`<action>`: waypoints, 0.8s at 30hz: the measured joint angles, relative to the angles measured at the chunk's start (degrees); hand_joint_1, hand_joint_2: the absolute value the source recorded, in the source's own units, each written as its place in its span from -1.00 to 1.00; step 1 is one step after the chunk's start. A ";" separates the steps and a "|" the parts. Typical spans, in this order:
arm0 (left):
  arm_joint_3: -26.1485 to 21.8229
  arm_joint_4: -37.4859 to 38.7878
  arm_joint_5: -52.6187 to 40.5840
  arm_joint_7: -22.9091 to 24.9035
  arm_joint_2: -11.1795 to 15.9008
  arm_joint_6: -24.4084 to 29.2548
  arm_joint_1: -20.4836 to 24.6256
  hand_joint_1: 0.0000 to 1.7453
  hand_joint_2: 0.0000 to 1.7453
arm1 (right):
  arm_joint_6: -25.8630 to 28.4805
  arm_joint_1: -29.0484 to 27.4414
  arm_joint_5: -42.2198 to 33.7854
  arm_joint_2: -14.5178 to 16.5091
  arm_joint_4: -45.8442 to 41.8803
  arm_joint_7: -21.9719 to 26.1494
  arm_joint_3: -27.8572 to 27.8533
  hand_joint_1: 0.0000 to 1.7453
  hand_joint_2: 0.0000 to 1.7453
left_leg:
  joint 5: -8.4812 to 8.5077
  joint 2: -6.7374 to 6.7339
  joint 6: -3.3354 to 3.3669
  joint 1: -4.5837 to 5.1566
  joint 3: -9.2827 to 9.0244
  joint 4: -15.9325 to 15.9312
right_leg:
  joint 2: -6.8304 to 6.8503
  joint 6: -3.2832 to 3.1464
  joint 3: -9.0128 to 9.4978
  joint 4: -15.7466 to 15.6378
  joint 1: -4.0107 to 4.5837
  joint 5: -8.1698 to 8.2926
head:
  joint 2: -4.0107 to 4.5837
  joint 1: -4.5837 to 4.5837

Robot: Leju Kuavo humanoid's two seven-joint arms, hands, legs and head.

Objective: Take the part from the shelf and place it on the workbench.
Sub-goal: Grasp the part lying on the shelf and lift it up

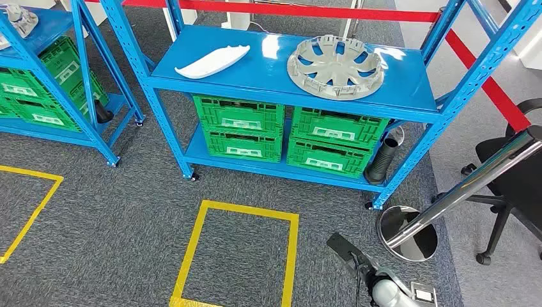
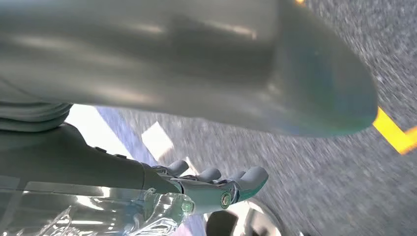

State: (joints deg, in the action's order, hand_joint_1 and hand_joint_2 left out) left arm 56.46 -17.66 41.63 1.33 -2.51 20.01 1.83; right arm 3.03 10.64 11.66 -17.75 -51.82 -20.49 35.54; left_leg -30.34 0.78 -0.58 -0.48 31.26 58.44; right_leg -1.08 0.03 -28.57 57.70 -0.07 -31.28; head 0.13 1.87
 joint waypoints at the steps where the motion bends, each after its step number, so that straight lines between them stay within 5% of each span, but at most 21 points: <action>1: 0.17 0.01 0.11 0.01 0.00 0.01 0.05 -1.00 -1.00 | -0.48 0.27 0.80 -0.30 -0.53 -0.22 -0.12 -1.00 1.00 | 0.00 0.00 -0.01 0.00 0.00 0.00 | 0.00 0.00 0.00 0.00 0.00 0.00 | 0.00 0.00; 24: 8.48 0.33 3.66 0.37 -0.38 0.92 2.33 -1.00 -1.00 | -23.28 18.19 28.74 -14.74 -26.40 -9.14 -0.59 -1.00 1.00 | 0.03 0.02 -0.02 0.01 0.00 0.01 | 0.00 0.04 -0.04 0.03 -0.01 0.05 | 0.00 0.01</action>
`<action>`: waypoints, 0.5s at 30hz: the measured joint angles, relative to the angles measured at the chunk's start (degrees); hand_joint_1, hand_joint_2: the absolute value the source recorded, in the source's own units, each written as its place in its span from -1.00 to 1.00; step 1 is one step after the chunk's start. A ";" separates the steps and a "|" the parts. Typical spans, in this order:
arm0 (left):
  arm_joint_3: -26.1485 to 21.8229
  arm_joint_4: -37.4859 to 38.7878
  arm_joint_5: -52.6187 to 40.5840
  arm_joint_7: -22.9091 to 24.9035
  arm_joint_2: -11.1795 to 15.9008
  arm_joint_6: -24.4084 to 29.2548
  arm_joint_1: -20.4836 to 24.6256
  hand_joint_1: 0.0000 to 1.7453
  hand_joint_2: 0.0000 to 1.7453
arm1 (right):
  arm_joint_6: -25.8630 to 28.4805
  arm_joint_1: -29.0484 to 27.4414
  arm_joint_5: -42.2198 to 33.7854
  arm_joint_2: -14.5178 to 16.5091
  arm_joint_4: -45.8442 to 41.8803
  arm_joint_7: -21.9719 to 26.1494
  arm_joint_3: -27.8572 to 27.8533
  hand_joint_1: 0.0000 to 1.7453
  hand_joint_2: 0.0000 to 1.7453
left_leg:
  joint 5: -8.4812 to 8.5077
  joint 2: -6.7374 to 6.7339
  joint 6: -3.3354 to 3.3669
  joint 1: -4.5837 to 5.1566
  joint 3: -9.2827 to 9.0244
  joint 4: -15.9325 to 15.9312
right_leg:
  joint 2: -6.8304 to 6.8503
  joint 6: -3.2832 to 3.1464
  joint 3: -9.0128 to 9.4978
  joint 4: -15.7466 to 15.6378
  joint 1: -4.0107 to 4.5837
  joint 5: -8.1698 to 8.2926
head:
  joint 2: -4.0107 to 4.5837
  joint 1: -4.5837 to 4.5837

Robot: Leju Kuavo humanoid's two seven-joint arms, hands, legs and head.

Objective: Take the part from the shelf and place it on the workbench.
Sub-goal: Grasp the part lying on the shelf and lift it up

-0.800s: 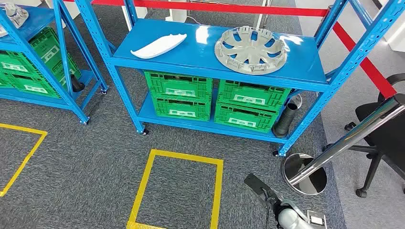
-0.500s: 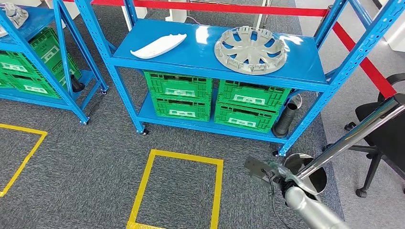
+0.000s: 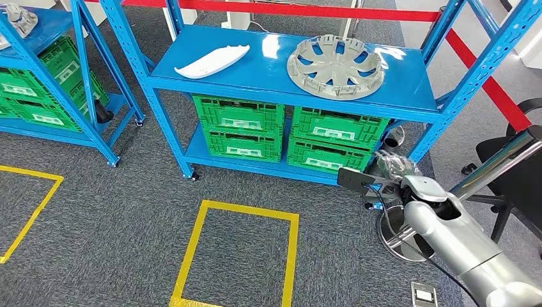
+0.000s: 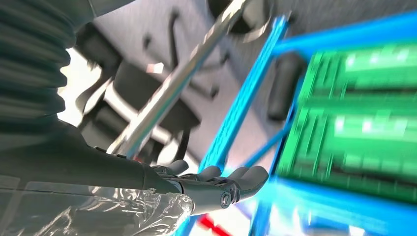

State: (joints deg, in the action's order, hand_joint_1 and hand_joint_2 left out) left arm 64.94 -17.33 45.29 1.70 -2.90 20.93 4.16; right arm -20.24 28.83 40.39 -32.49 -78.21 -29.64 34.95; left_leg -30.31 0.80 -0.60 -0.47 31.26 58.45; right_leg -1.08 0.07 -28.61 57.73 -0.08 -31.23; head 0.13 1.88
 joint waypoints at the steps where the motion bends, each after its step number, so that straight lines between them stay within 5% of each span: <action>1: 0.31 0.04 0.14 0.00 -0.04 0.02 0.09 -1.00 -1.00 | -1.10 0.93 0.94 -0.69 -1.07 -0.38 0.14 -1.00 1.00 | 0.00 0.00 0.00 0.00 0.00 0.00 | 0.00 0.00 0.00 0.00 0.00 0.00 | 0.00 -0.01; 8: 2.67 0.25 1.06 0.05 -0.26 0.09 0.71 -1.00 -1.00 | -8.28 7.39 7.44 -5.55 -8.63 -2.99 1.69 -1.00 1.00 | 0.01 0.01 0.01 0.01 0.01 0.00 | 0.00 0.00 -0.02 0.01 -0.01 0.00 | 0.00 0.00; 12: 4.18 0.48 1.50 0.19 -0.46 0.10 1.27 -1.00 -1.00 | -12.15 11.75 11.17 -8.39 -13.20 -4.47 3.41 -1.00 -1.00 | 0.01 0.01 0.01 0.01 0.02 0.00 | 0.00 0.00 -0.04 0.01 -0.01 0.00 | 0.00 0.00; 15: 5.55 0.67 1.83 0.27 -0.62 0.10 1.76 -1.00 -1.00 | -14.87 15.83 13.94 -10.64 -16.83 -5.46 5.72 -1.00 -1.00 | 0.01 0.01 0.01 0.02 0.02 0.00 | 0.00 0.00 -0.06 0.01 -0.02 0.00 | 0.00 0.00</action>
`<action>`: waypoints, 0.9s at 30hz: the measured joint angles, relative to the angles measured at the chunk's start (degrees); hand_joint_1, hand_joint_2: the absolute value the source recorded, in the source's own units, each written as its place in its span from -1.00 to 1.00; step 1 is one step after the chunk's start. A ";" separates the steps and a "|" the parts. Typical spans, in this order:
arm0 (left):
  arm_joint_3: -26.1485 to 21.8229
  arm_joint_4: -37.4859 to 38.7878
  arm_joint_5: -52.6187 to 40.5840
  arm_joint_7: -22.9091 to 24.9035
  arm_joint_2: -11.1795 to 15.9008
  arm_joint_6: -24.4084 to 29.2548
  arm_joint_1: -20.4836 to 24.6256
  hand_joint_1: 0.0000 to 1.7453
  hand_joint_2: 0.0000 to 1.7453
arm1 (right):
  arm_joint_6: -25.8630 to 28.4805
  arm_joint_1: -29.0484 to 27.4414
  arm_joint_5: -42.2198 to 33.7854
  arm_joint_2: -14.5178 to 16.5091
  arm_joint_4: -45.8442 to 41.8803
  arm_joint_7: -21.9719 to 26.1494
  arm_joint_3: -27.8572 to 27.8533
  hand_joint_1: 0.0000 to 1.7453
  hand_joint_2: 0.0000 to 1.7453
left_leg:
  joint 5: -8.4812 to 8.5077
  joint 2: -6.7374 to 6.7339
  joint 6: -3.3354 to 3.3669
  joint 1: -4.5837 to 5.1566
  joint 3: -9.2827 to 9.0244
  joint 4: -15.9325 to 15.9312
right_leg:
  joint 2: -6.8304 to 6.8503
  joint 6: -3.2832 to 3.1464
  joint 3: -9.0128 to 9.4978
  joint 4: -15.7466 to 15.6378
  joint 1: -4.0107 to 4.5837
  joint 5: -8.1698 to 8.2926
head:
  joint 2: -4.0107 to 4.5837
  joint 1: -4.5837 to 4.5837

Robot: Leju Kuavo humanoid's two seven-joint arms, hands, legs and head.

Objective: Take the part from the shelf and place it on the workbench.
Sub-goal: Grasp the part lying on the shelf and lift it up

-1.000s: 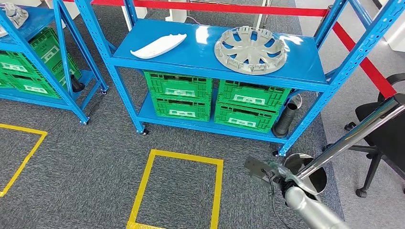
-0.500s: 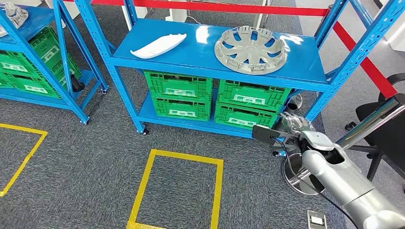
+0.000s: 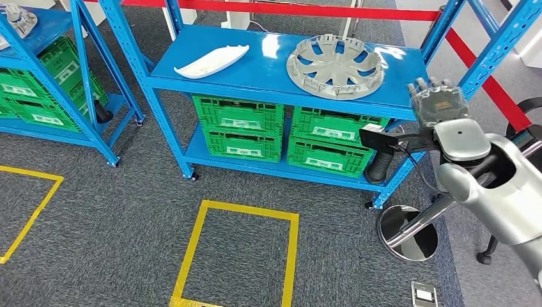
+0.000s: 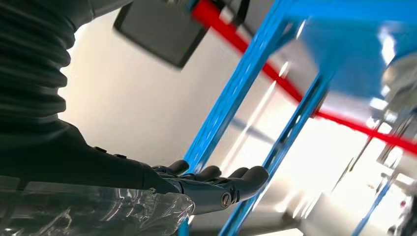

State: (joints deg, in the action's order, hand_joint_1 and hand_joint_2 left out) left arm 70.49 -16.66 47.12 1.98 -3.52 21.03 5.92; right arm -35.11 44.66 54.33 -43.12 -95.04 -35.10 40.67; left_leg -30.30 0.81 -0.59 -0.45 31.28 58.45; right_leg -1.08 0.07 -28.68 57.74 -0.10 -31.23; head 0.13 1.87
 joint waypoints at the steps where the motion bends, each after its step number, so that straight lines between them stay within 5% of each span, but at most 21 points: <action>1: 0.38 0.04 0.10 0.02 -0.04 0.00 0.16 -1.00 -1.00 | -0.79 1.23 0.82 -0.62 -1.03 -0.28 0.68 -1.00 -1.00 | 0.00 0.00 0.00 0.00 0.00 0.00 | 0.00 0.00 0.00 0.00 0.00 0.00 | 0.00 0.00; 11: 3.26 0.43 0.22 0.49 -0.38 -0.09 1.03 -1.00 -1.00 | -4.61 10.08 4.68 -4.94 -7.85 -3.46 7.78 -1.00 -1.00 | 0.00 0.01 0.00 -0.01 0.02 0.00 | 0.02 0.00 -0.01 0.01 0.01 0.00 | 0.00 0.00; 21: 5.00 0.58 -0.83 1.10 -0.52 -0.26 1.34 -1.00 -1.00 | -3.34 6.25 4.78 -6.06 -9.31 -3.72 7.96 -1.00 -1.00 | 0.00 0.02 0.00 0.00 0.01 0.00 | 0.02 0.00 -0.01 0.01 0.01 0.00 | 0.00 0.00; 25: 5.39 0.68 -1.12 1.10 -0.52 -0.26 1.36 -1.00 -1.00 | -2.43 2.30 5.86 -6.18 -9.68 -3.76 5.17 -1.00 1.00 | 0.00 0.02 0.00 0.00 0.02 0.00 | 0.02 0.00 -0.01 0.01 0.01 0.00 | 0.00 0.01; 27: 5.52 0.72 -1.34 1.12 -0.52 -0.26 1.36 -1.00 -1.00 | -1.28 0.23 6.10 -6.26 -9.87 -3.76 3.58 -1.00 1.00 | 0.00 0.02 0.00 0.00 0.02 0.00 | 0.03 0.00 -0.01 0.01 0.01 0.00 | 0.00 0.00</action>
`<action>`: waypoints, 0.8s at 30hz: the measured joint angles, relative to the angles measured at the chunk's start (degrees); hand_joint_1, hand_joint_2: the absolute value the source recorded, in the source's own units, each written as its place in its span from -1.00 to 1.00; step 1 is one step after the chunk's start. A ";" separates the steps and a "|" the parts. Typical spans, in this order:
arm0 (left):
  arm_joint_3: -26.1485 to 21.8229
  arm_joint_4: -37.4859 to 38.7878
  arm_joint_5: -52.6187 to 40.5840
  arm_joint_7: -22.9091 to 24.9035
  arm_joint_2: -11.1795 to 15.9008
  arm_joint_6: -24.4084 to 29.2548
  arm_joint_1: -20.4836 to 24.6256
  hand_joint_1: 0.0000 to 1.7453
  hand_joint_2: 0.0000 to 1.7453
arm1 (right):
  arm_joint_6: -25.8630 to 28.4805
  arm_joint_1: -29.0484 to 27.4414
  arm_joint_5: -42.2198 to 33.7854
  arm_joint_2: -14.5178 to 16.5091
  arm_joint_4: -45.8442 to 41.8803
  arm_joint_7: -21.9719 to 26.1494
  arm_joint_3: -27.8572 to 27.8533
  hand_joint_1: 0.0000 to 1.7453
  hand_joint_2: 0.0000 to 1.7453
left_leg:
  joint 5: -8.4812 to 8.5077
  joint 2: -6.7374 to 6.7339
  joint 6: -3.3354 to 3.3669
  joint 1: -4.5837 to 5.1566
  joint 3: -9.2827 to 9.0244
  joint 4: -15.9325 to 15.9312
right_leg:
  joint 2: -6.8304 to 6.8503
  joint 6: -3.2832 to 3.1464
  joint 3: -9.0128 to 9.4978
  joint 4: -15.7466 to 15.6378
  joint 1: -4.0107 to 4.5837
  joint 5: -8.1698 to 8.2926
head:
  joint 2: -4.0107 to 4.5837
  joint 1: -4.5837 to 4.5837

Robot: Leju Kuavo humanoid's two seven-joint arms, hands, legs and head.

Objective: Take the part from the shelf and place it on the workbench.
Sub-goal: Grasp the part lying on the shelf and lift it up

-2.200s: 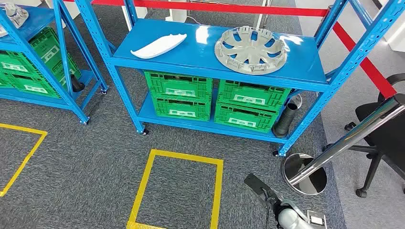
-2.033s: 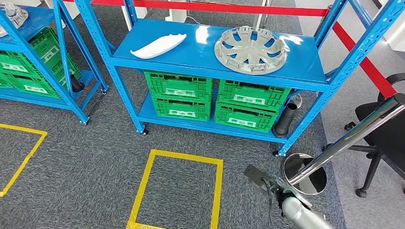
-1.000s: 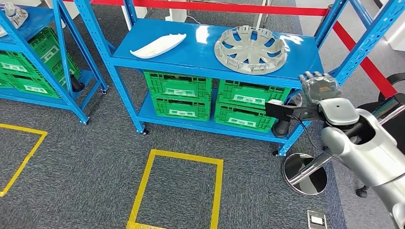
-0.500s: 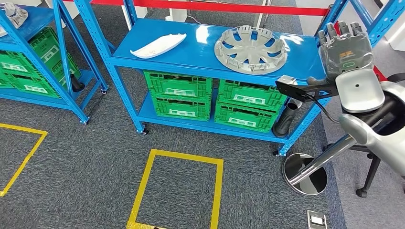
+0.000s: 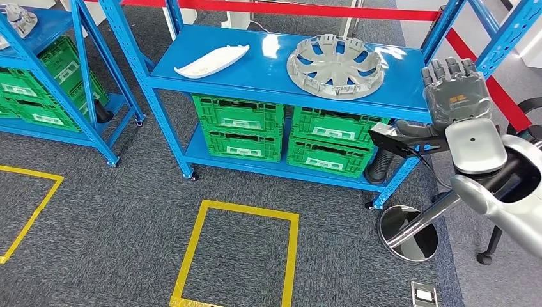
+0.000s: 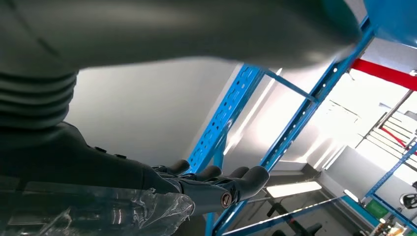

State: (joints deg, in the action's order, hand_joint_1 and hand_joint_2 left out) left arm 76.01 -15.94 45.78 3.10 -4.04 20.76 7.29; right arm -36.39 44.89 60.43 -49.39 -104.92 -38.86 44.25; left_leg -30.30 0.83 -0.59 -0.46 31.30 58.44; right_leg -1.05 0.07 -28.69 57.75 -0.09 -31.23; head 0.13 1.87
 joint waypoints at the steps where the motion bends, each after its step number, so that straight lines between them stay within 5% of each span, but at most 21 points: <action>1: 0.05 0.03 -0.11 0.04 0.00 0.00 0.01 -1.00 -1.00 | 0.98 -1.19 0.16 -0.04 -0.08 0.00 -0.92 -1.00 1.00 | 0.00 0.01 0.00 0.00 0.00 0.00 | 0.01 0.00 0.00 0.00 0.00 0.00 | 0.00 0.01; 11: 0.36 0.20 -1.46 0.66 0.00 0.00 0.05 -1.00 -1.00 | 9.57 -13.48 0.57 0.24 -0.14 0.00 -10.58 -1.00 1.00 | 0.00 0.10 0.00 0.00 0.03 -0.01 | 0.12 0.00 0.02 0.00 0.01 0.00 | 0.00 0.02; 15: 0.38 0.20 -2.25 1.14 0.01 0.01 0.18 -1.00 -1.00 | 13.99 -17.23 -0.32 0.81 -0.01 0.00 -13.47 -1.00 -1.00 | 0.00 0.10 0.00 0.00 0.04 -0.01 | 0.14 0.00 0.01 0.00 0.01 0.00 | 0.00 0.01; 20: 0.40 0.20 -3.11 1.51 0.07 0.10 0.42 -1.00 -1.00 | 23.80 -21.58 -2.40 2.10 0.62 0.00 -16.85 -1.00 -1.00 | 0.00 0.13 0.00 0.00 0.05 -0.02 | 0.18 0.00 0.01 0.00 0.01 -0.01 | 0.00 0.01; 24: 0.40 0.20 -3.90 1.51 0.10 0.27 0.56 -1.00 -1.00 | 36.61 -25.04 -4.73 3.14 1.38 0.01 -18.99 -1.00 -1.00 | 0.00 0.18 0.00 0.00 0.06 -0.02 | 0.25 0.01 0.01 0.00 0.01 -0.01 | 0.00 0.01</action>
State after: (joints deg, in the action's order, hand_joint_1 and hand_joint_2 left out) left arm 76.41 -15.74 41.89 4.61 -3.95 21.04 7.84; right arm 0.22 19.85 55.70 -46.24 -103.54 -38.86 25.26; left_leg -30.30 1.01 -0.59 -0.46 31.35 58.42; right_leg -0.80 0.08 -28.68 57.75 -0.09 -31.25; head 0.13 1.88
